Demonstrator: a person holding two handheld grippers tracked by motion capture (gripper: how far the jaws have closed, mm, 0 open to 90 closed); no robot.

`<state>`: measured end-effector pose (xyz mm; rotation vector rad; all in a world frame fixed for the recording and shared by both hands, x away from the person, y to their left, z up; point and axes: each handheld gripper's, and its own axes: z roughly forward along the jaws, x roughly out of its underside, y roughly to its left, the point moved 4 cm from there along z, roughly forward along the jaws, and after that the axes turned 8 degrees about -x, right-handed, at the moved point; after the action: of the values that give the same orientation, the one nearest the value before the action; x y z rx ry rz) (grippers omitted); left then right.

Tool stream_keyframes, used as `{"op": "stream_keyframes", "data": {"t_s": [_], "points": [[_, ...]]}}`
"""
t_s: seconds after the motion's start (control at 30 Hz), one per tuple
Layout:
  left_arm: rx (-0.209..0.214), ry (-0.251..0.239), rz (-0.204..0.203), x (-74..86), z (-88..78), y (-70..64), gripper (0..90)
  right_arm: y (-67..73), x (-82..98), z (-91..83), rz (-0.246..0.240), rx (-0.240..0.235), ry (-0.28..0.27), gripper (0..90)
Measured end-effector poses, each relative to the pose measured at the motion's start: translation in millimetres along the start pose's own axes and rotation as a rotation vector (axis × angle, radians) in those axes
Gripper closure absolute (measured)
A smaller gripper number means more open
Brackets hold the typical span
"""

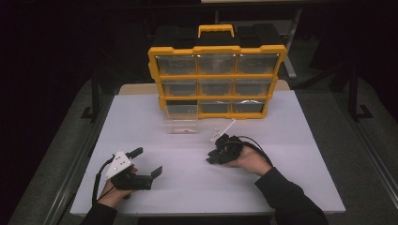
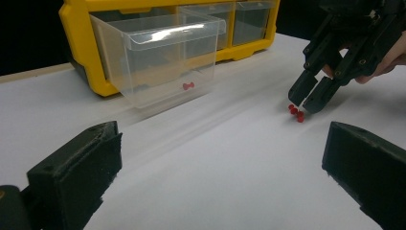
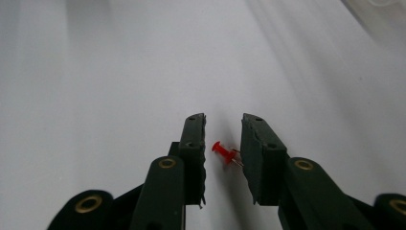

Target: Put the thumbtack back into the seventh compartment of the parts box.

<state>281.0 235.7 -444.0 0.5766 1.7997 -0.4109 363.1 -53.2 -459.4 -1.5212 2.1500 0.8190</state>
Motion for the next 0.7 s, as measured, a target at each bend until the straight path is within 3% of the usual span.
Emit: {"op": "stream_keyframes", "data": {"t_s": [0.7], "points": [[0.001, 0.001, 0.003, -0.1, -0.3, 0.0, 0.0, -1.8, 4.3, 6.9, -0.017, -0.010, 0.031, 75.7]]}}
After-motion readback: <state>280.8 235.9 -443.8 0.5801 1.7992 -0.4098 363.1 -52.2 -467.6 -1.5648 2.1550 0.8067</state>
